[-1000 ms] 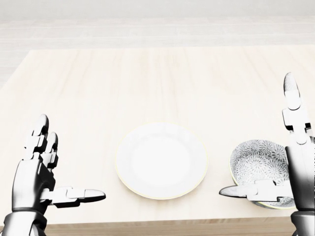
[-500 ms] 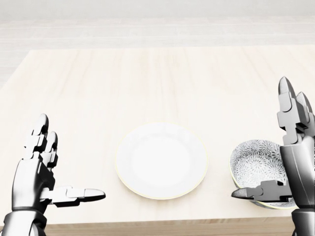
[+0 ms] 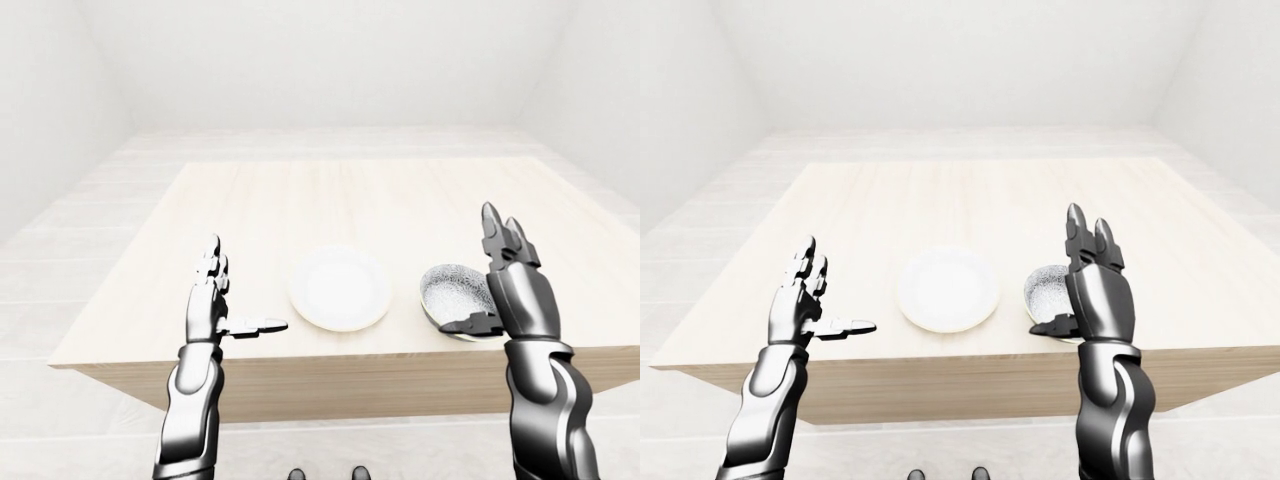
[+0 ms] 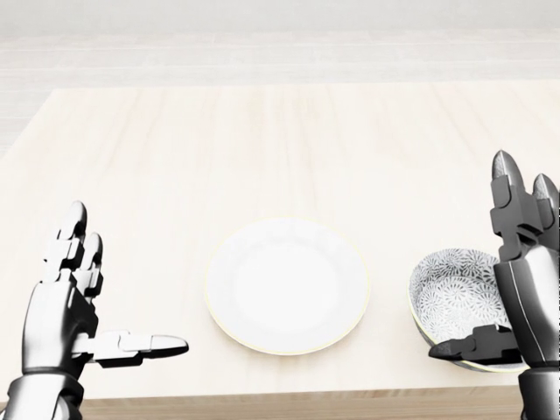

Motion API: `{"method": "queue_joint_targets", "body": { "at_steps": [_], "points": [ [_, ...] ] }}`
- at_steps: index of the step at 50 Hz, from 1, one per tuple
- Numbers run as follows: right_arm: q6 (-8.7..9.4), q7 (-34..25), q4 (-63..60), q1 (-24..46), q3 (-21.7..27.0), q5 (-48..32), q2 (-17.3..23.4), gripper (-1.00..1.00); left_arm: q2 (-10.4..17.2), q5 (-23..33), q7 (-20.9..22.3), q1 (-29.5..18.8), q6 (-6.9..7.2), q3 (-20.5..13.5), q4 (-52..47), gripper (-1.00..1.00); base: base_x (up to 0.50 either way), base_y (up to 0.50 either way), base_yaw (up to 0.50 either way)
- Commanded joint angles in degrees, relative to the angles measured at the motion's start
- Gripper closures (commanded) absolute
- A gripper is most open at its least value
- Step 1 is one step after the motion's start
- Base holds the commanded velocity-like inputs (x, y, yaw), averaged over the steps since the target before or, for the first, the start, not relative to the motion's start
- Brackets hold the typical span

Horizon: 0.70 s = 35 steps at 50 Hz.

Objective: Put the bowl on the plate.

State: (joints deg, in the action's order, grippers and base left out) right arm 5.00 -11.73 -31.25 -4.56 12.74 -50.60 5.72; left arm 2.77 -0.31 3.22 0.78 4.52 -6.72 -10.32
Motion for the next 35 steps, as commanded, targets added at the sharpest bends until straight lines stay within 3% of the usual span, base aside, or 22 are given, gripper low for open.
{"method": "queue_joint_targets", "body": {
  "at_steps": [1, 35],
  "points": [
    [0.00, 0.0, 2.3, -0.4, -0.4, -4.4, 0.4, -1.00, 0.0, 0.3, -0.2, -0.3, 0.01, 0.0, 0.0, -1.00, 0.00, 0.00, 0.00],
    [0.00, 2.6, 11.3, -1.3, -2.3, -14.4, 0.8, -1.00, 0.2, 0.2, -0.2, -0.8, -0.95, -0.1, 1.9, -1.00, 0.00, 0.00, 0.00]
  ]
}}
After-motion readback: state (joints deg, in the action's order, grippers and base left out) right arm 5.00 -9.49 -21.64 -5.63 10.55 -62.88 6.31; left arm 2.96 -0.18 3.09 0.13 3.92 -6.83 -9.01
